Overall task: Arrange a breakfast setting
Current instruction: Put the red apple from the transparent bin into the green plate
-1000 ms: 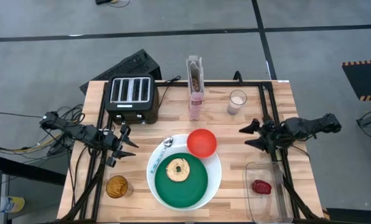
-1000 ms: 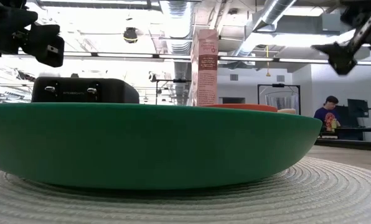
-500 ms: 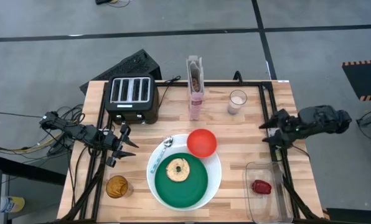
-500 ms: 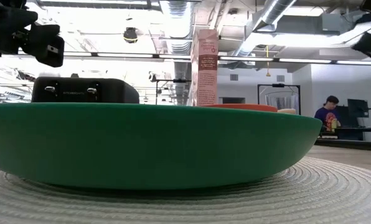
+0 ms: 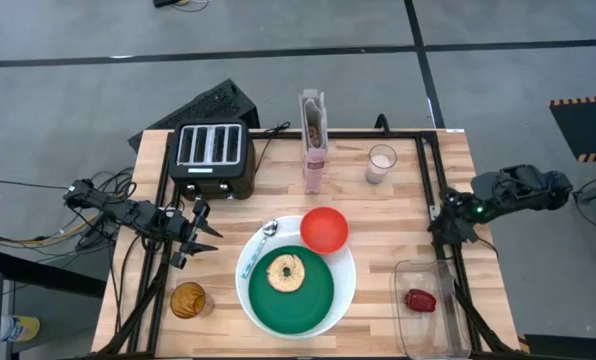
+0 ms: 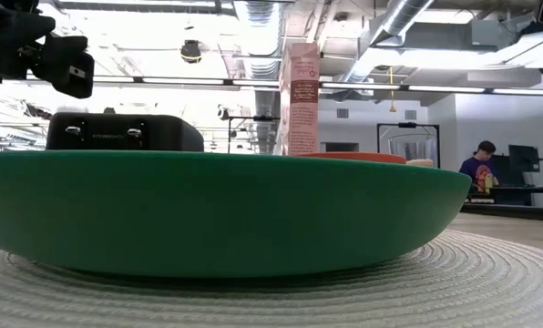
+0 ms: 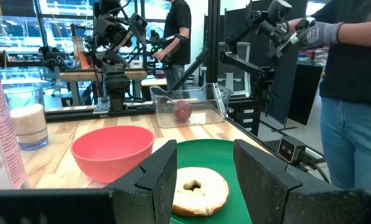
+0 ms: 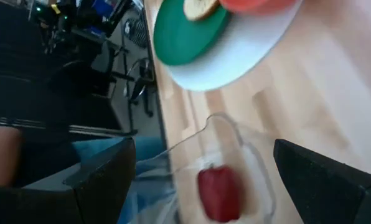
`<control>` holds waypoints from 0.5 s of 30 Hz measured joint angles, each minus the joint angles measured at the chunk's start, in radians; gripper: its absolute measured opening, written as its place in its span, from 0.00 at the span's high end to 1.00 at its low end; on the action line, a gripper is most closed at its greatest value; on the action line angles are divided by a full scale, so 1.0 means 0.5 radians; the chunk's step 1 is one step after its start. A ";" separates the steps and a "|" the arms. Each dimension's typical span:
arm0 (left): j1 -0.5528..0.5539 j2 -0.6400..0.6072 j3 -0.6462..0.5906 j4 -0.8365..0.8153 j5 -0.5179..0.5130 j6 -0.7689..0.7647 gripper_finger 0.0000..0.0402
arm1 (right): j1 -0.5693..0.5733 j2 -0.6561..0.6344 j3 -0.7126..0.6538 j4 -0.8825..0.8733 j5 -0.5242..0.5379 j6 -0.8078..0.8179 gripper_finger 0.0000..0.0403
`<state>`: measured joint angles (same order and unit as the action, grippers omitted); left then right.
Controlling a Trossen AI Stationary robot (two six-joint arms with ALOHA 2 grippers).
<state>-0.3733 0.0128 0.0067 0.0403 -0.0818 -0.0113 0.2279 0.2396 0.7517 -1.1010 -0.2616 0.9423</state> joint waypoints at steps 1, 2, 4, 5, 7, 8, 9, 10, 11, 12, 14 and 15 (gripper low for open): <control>0.000 0.000 0.000 0.001 0.000 0.000 0.64 | 0.001 0.021 0.001 0.000 -0.040 0.047 0.01; 0.000 0.000 0.000 0.001 0.000 0.000 0.64 | 0.001 0.045 0.001 0.000 -0.071 0.081 0.01; 0.000 0.000 0.000 0.000 0.000 -0.001 0.64 | 0.001 0.099 0.001 -0.022 -0.123 0.121 0.01; 0.000 0.000 0.000 0.001 0.000 -0.001 0.64 | 0.001 0.131 0.001 -0.046 -0.155 0.122 0.01; 0.000 0.000 0.000 0.000 0.000 0.000 0.64 | 0.002 0.205 0.001 -0.088 -0.235 0.111 0.01; 0.000 0.001 0.000 0.001 0.000 0.000 0.64 | 0.003 0.242 0.001 -0.100 -0.289 0.111 0.01; 0.000 0.000 0.000 0.001 0.000 0.000 0.64 | 0.003 0.282 0.001 -0.101 -0.336 0.111 0.01; 0.000 0.000 0.000 0.000 0.000 0.000 0.64 | 0.003 0.318 0.001 -0.096 -0.389 0.111 0.01; 0.000 0.000 0.000 0.000 0.000 0.000 0.64 | 0.003 0.351 0.001 -0.092 -0.433 0.111 0.01; 0.000 0.000 0.000 0.001 0.000 0.000 0.64 | 0.004 0.383 0.001 -0.088 -0.470 0.111 0.01; 0.000 0.000 0.000 0.000 0.000 0.000 0.64 | 0.014 0.437 0.002 -0.085 -0.506 0.111 0.01; 0.000 0.000 0.000 0.001 0.000 0.000 0.64 | 0.033 0.461 0.002 -0.088 -0.506 0.111 0.01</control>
<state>-0.3733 0.0128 0.0065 0.0406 -0.0818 -0.0113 0.2443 0.4703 0.7525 -1.1452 -0.5148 0.9977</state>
